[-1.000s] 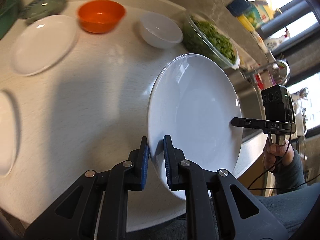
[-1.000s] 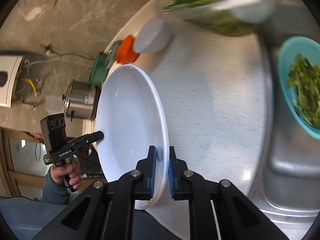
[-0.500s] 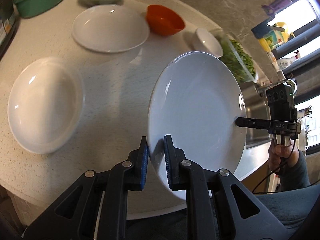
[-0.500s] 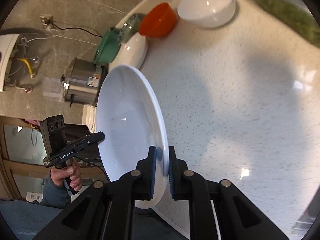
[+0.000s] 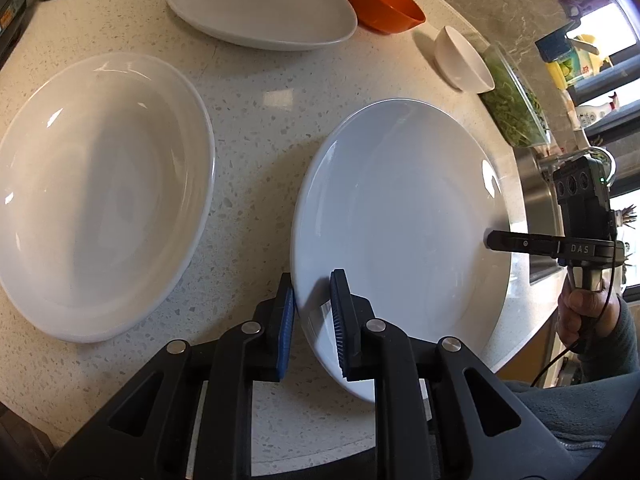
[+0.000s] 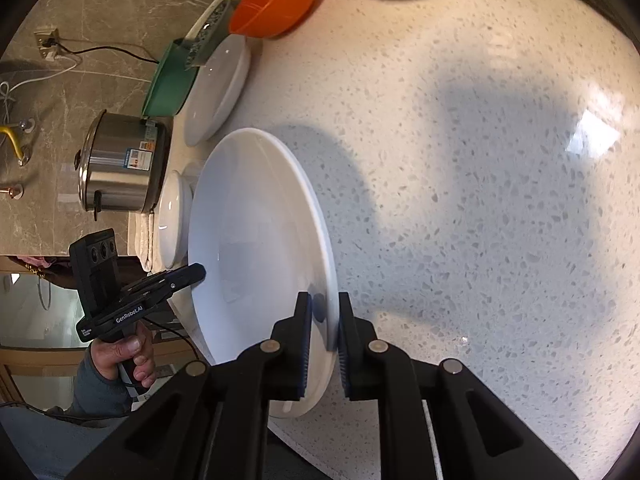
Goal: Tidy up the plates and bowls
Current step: 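Lift the large white plate with both grippers and carry it across the counter, then lower the plate onto the counter and open both grippers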
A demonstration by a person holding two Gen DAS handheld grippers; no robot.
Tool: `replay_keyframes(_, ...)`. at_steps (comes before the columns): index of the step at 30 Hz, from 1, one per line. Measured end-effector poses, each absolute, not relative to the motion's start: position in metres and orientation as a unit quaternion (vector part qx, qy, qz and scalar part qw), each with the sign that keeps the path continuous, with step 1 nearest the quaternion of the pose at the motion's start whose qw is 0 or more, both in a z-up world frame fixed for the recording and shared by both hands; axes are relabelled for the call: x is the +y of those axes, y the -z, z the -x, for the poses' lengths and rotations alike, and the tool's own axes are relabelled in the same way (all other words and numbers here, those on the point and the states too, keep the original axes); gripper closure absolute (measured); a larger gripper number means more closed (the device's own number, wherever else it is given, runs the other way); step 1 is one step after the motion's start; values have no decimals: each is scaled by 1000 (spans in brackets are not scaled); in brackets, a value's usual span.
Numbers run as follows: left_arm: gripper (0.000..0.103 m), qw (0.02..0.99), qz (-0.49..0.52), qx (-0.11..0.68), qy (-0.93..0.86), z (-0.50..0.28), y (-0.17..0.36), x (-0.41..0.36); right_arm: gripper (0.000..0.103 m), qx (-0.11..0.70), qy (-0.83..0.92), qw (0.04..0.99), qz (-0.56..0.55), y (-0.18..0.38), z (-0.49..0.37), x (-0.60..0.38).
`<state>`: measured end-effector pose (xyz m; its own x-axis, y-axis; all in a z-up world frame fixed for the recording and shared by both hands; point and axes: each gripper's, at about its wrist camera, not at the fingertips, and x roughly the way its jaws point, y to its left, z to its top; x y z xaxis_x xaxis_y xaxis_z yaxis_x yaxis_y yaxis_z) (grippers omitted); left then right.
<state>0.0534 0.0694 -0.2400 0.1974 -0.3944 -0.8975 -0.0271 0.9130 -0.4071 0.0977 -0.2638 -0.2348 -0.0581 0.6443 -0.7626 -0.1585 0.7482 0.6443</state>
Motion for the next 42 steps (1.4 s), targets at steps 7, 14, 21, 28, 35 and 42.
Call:
replay_keyframes(7,86,759,155,621,118,-54,240,64,87,661,-298,665,-176,238,-99,-260)
replay_keyframes(14,84,764,145,618,112,-58,238,56,86,658,-298,673,-160,239,-95,-259)
replay_keyframes(21,83,771,143,611,106,-61,240,49,81,647,-295,693,-117,232,-90,-248)
replay_keyframes(28,79,777,142,606,99,-58,241,45,72,633,-287,711,-107,229,-88,-250)
replay_keyframes(35,32,805,161,566,79,-40,224,56,41,595,-276,742,-140,218,-88,-276)
replay_keyframes(42,0,863,222,444,100,-5,189,80,0,501,-327,731,-329,208,-82,-323)
